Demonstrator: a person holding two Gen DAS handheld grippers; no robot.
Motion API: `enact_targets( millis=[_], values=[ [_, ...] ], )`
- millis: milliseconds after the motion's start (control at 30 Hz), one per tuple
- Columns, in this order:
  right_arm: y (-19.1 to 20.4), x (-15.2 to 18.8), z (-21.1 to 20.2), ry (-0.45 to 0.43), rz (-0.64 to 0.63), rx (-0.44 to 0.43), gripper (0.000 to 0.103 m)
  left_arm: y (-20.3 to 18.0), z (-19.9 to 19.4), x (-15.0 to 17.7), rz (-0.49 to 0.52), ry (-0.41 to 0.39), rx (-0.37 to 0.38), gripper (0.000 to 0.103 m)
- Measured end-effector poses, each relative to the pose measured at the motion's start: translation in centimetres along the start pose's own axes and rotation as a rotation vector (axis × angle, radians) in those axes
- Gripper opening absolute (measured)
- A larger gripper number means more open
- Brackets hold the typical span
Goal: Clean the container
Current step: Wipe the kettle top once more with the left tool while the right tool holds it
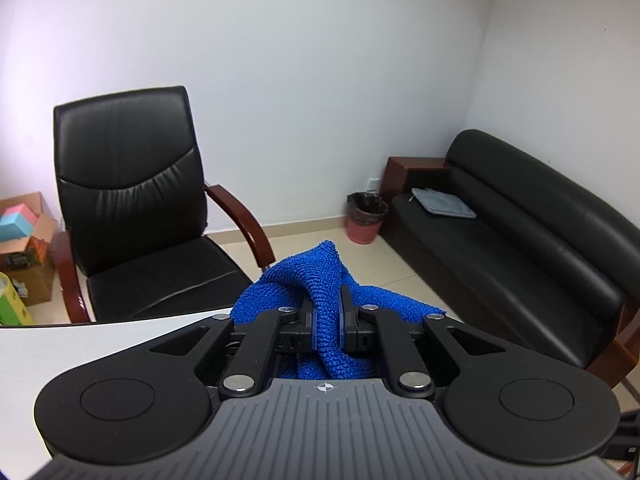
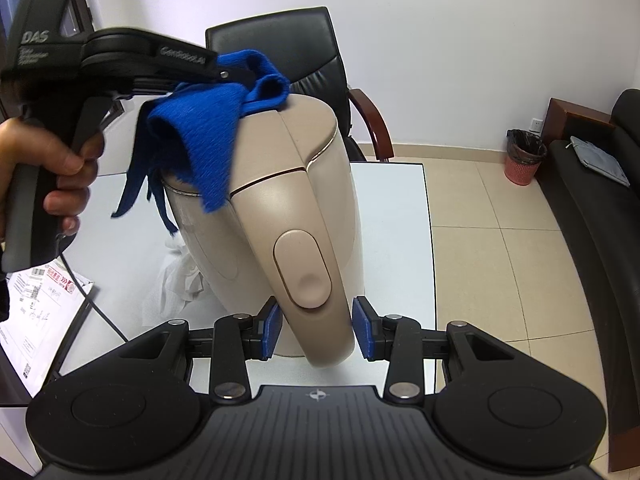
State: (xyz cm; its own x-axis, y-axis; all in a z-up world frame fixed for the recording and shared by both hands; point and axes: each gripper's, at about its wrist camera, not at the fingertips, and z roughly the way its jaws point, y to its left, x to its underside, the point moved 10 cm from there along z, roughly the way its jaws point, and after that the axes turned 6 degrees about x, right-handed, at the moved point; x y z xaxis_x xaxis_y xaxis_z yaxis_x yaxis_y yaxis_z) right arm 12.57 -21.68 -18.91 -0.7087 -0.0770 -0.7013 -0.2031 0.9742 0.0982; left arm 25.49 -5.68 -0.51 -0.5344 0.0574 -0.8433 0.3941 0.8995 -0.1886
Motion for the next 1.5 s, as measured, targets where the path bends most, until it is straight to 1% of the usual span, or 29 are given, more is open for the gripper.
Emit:
enact_targets(
  millis=[100, 267, 633, 967, 1167, 1267, 1433, 1500],
  values=[
    [0.0, 0.0, 0.0, 0.0, 0.0, 0.0, 0.04, 0.3, -0.9, 0.4, 0.001, -0.002, -0.01, 0.011],
    [0.0, 0.0, 0.1, 0.0, -0.002, 0.0, 0.04, 0.5, -2.2, 1.0, -0.025, -0.006, -0.023, 0.011],
    [0.3, -0.1, 0.2, -0.001, -0.002, -0.002, 0.04, -0.9, -4.1, 2.3, -0.019, 0.002, -0.008, 0.012],
    [0.4, -0.4, 0.7, -0.005, -0.002, 0.0, 0.04, -2.2, -5.5, 3.5, -0.049, 0.017, 0.031, 0.011],
    [0.4, -0.5, 0.9, -0.004, -0.001, -0.004, 0.04, -3.3, -6.3, 4.3, -0.078, 0.039, 0.084, 0.011],
    [0.4, -0.6, 1.0, -0.006, 0.001, -0.003, 0.04, -3.8, -6.5, 4.7, -0.09, 0.048, 0.094, 0.011],
    [0.4, -0.3, 0.6, -0.008, 0.009, -0.005, 0.038, -5.4, -6.4, 5.5, -0.085, 0.067, 0.115, 0.011],
    [0.4, -0.2, 0.3, -0.01, 0.011, -0.006, 0.037, -6.3, -6.2, 5.9, -0.09, 0.084, 0.135, 0.011]
  ],
)
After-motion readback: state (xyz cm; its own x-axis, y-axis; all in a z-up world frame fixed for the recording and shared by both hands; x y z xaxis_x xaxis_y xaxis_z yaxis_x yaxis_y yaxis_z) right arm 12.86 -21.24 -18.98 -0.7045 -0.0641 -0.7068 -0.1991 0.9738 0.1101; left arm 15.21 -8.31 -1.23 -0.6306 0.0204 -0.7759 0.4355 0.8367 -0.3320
